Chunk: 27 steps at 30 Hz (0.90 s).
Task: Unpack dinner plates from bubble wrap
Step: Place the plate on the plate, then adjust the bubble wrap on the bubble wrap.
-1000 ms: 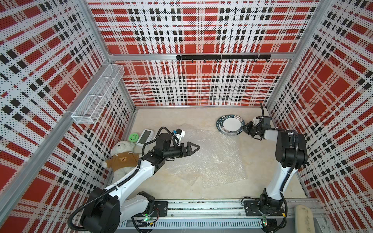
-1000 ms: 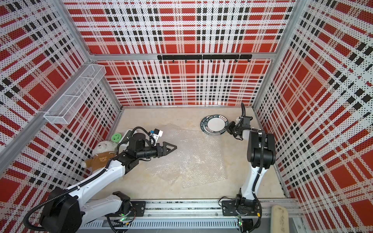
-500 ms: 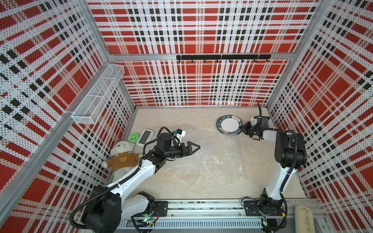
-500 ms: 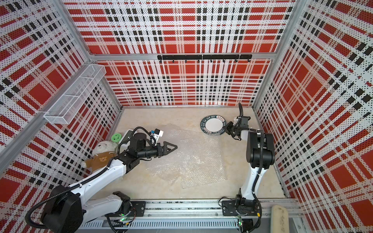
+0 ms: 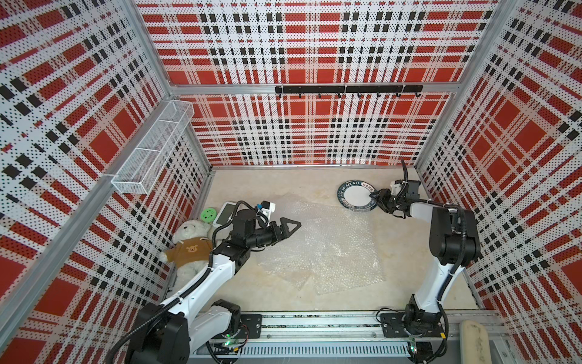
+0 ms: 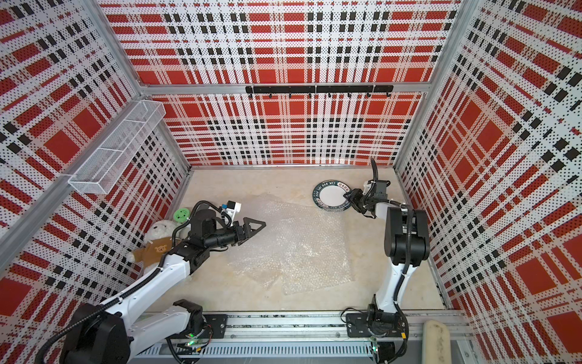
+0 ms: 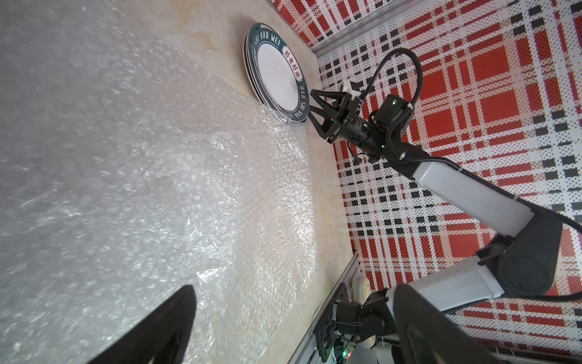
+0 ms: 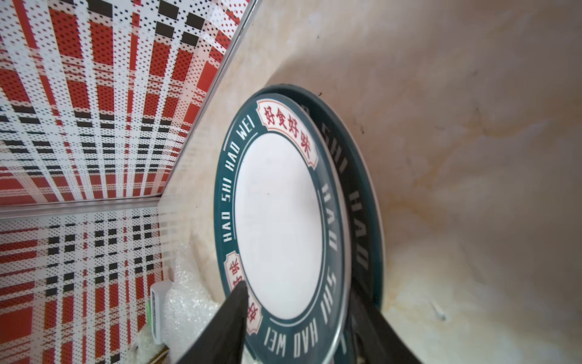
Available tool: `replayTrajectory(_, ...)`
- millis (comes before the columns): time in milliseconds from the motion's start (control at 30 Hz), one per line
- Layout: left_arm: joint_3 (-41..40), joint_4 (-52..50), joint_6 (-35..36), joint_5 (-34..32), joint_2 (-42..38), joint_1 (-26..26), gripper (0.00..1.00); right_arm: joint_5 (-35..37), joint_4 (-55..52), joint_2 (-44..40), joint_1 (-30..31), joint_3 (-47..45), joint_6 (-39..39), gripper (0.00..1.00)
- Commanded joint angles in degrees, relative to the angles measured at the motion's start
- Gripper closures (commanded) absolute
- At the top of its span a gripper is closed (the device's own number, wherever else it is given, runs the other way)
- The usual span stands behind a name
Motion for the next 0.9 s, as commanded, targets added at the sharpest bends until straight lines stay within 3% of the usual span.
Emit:
replayTrajectory(0, -0.83, -1.13, -0.46, 1.43, -1.53, 2.09, 0.01, 2.65, -4.01, -4.73, 0.02, 2.32, -2.56, 0.42)
replayTrajectory(200, -0.61, -5.50, 2.47, 0.51, -1.03, 1.60, 0.01, 5.05, -10.75, -13.08, 0.02, 0.35, -4.12, 0.34)
replayTrajectory(333, 2.23, -13.48, 7.93, -3.70, 1.42, 0.04, 0.01, 1.66, -6.00, -21.69, 0.20, -11.30, -1.72, 0.30)
replayTrajectory(467, 4.61, -14.49, 9.70, -5.64, 5.70, -4.15, 0.01, -2.50, 1.39, -30.34, 1.10, -24.12, -1.21, 0.23)
replayTrajectory(533, 5.86, -14.66, 10.10, -7.15, 8.75, -5.42, 0.00, -2.45, -0.09, -33.24, 2.21, -27.31, -2.89, 0.21)
replayTrajectory(700, 8.84, -13.29, 9.99, -15.14, 14.96, -9.46, 0.01, -3.26, -0.74, -35.14, 3.10, -33.46, -4.29, 0.21)
replayTrajectory(867, 8.03, -10.50, 8.04, -16.61, 20.03, -10.69, 0.01, -3.78, 0.08, -33.64, 3.60, -37.13, -5.26, 0.23)
